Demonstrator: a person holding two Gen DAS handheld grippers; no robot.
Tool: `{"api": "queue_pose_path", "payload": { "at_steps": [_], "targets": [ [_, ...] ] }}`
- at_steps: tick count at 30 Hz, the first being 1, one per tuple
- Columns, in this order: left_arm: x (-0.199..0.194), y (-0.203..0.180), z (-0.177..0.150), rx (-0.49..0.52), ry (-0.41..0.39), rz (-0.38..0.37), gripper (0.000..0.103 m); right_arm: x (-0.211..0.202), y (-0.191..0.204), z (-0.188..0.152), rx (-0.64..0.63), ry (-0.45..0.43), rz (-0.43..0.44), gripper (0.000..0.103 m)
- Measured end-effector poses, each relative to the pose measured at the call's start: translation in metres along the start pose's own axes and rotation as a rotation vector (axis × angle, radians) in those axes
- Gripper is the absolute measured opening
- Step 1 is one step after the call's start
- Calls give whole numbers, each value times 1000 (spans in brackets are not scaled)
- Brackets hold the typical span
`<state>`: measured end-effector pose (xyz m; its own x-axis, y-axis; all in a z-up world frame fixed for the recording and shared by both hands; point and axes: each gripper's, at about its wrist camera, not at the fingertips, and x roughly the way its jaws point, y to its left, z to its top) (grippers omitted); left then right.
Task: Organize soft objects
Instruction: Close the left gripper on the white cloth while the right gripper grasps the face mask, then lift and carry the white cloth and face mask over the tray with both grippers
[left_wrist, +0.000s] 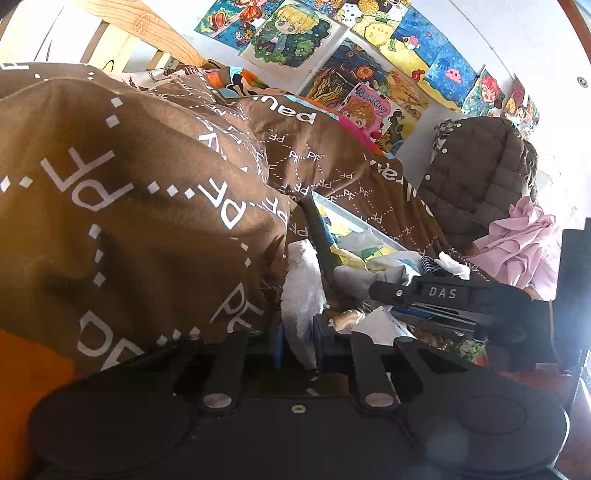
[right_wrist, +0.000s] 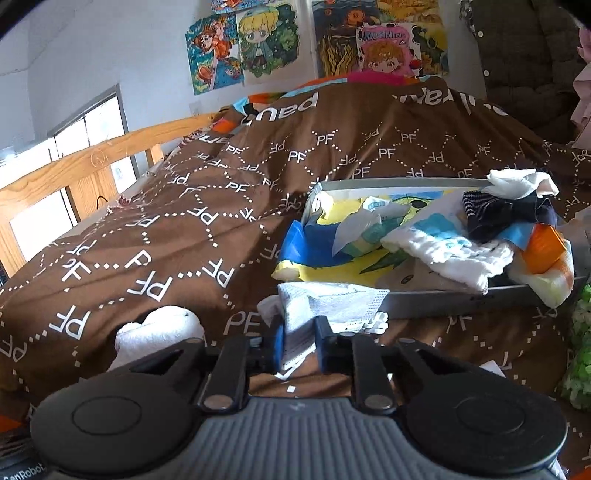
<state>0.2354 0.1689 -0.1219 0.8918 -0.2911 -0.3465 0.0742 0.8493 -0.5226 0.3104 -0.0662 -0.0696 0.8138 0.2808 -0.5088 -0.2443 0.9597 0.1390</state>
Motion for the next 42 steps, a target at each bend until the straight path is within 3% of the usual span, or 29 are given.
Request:
{"api": "queue_pose_path", "payload": {
  "at_steps": [8, 18, 25, 34, 42],
  "targets": [
    [1, -3, 1, 9, 1, 11, 17, -15, -7, -2, -78, -49, 7, 10],
    [-8, -31, 12, 105, -22, 63, 10, -60, -19, -12, -326, -189, 47, 7],
    [-20, -69, 29, 233, -86, 192, 10, -85, -29, 3, -299, -275, 112, 7],
    [-21, -146, 54, 324, -156, 209, 10, -107, -70, 32, -231, -365, 135, 7],
    [27, -184, 80, 350, -120, 229, 10, -79, -106, 51, -211, -393, 118, 7]
  ]
}}
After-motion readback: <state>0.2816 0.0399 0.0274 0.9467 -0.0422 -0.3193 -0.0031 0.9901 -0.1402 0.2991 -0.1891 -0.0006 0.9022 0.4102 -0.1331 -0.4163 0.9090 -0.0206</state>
